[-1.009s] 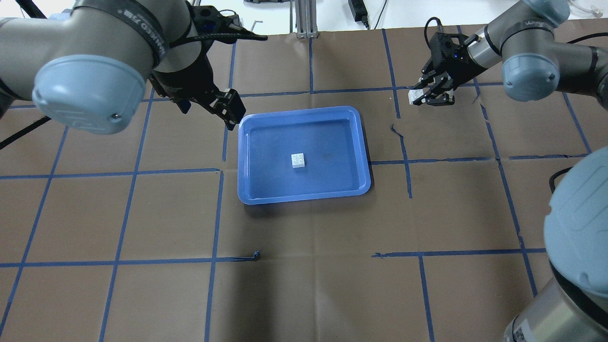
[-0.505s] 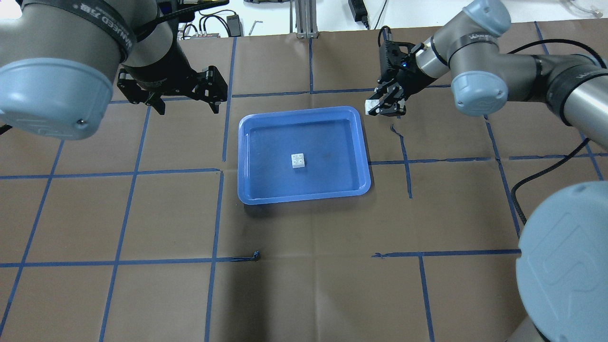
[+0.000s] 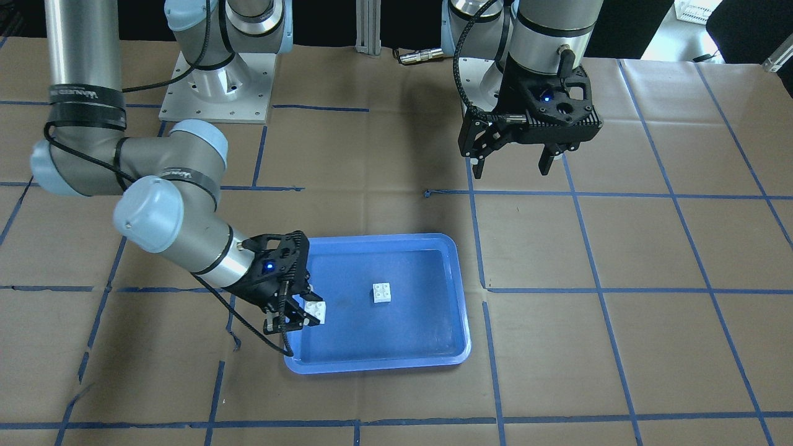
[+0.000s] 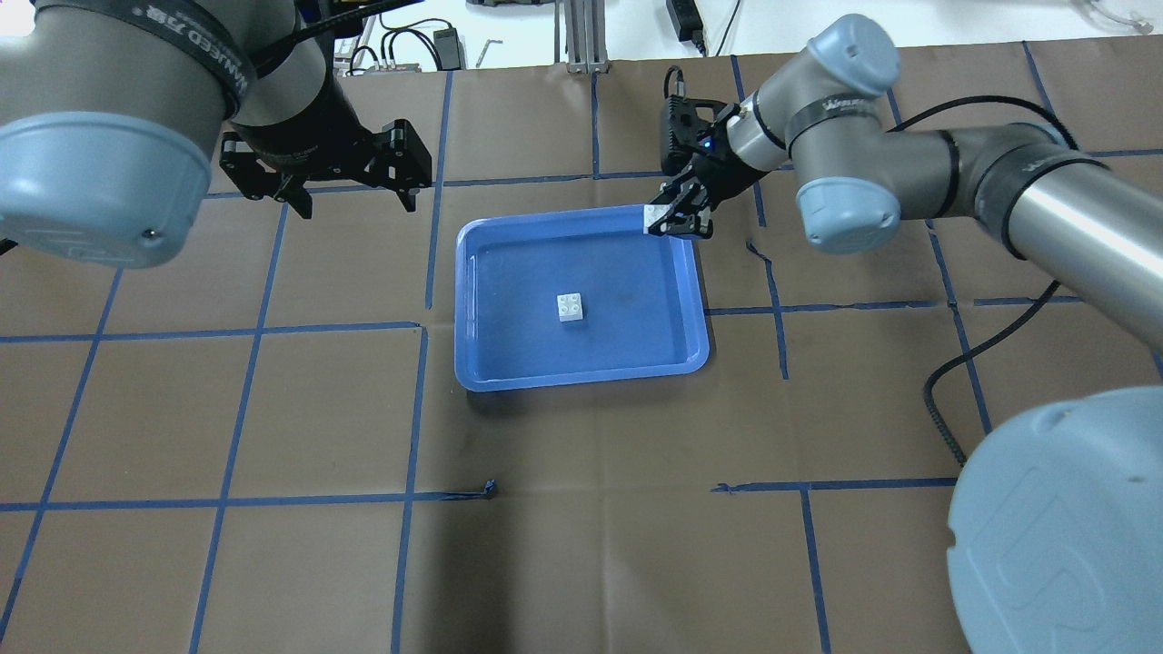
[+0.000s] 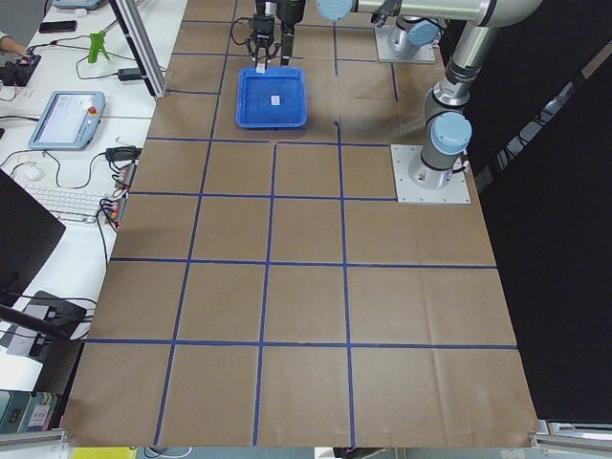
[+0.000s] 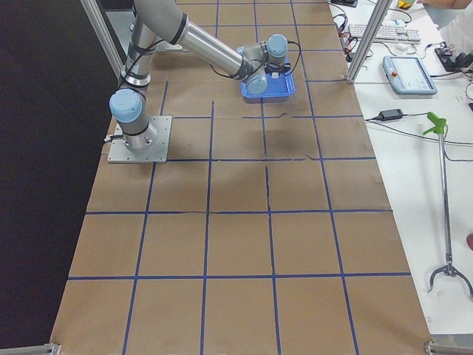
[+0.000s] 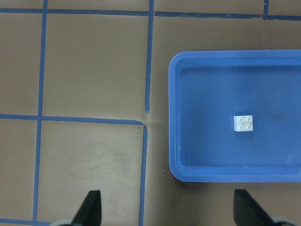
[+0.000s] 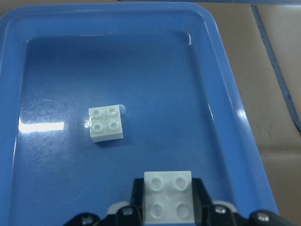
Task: Assemble white blocks and place on blue tray
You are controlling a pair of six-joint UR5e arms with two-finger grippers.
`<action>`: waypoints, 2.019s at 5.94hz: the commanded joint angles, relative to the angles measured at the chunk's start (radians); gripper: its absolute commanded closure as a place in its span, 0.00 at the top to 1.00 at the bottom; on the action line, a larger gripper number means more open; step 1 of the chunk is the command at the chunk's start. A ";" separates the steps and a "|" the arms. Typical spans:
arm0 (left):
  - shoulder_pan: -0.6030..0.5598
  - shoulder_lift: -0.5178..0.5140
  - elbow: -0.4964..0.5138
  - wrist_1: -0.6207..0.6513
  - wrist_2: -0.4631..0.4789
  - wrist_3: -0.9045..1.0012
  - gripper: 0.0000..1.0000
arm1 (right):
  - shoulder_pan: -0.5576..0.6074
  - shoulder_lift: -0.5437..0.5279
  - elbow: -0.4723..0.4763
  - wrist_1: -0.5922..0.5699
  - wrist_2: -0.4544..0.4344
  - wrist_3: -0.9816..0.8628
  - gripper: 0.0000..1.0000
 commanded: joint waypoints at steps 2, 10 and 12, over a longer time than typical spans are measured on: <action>0.007 0.005 0.000 -0.003 0.000 0.000 0.99 | 0.028 0.066 0.061 -0.141 0.006 0.055 0.25; 0.033 0.024 0.002 -0.005 -0.002 0.000 0.99 | 0.081 0.064 0.064 -0.141 0.000 0.113 0.25; 0.033 0.025 0.002 -0.006 -0.002 0.000 0.99 | 0.081 0.064 0.065 -0.140 0.000 0.116 0.25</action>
